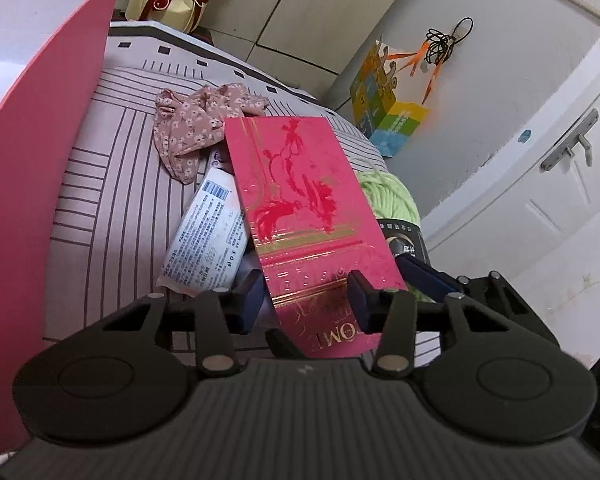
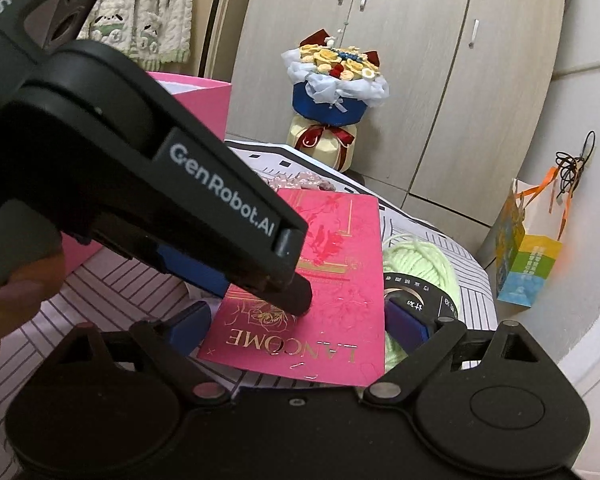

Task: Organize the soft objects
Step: 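Lift the pink envelope with the left tool and carry it toward the box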

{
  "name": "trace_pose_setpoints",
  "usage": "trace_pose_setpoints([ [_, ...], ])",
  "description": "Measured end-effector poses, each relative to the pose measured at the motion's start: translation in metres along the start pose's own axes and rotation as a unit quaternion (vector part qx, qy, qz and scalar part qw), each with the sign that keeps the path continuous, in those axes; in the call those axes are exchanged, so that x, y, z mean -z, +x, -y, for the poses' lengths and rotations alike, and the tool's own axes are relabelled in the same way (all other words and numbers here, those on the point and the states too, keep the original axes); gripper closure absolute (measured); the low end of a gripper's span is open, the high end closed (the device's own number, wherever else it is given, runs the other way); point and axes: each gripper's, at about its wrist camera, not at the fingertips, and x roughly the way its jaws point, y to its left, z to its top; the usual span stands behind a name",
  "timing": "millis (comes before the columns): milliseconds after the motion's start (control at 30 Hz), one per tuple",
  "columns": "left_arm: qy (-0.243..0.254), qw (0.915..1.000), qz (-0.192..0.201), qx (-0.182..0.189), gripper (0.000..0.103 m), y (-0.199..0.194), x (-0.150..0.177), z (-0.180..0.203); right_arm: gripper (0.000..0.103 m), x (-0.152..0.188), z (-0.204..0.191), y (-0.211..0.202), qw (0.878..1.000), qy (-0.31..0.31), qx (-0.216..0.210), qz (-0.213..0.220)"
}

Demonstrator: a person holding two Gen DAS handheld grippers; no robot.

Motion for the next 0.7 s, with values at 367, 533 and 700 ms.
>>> trace_pose_setpoints([
  [367,0.01,0.9998,0.016,0.001,0.06,-0.009,0.004,0.003,0.008,-0.001,0.003,-0.011,0.999,0.045,-0.004,0.018],
  [533,0.017,0.9998,0.011,0.0,0.06,-0.018,0.008,0.007,0.009,0.0,0.002,-0.017,0.999,0.047,-0.007,0.016],
  [700,0.032,0.9994,0.013,-0.007,0.06,-0.03,0.013,0.014,0.009,0.0,-0.003,-0.027,0.999,0.047,-0.007,0.021],
])
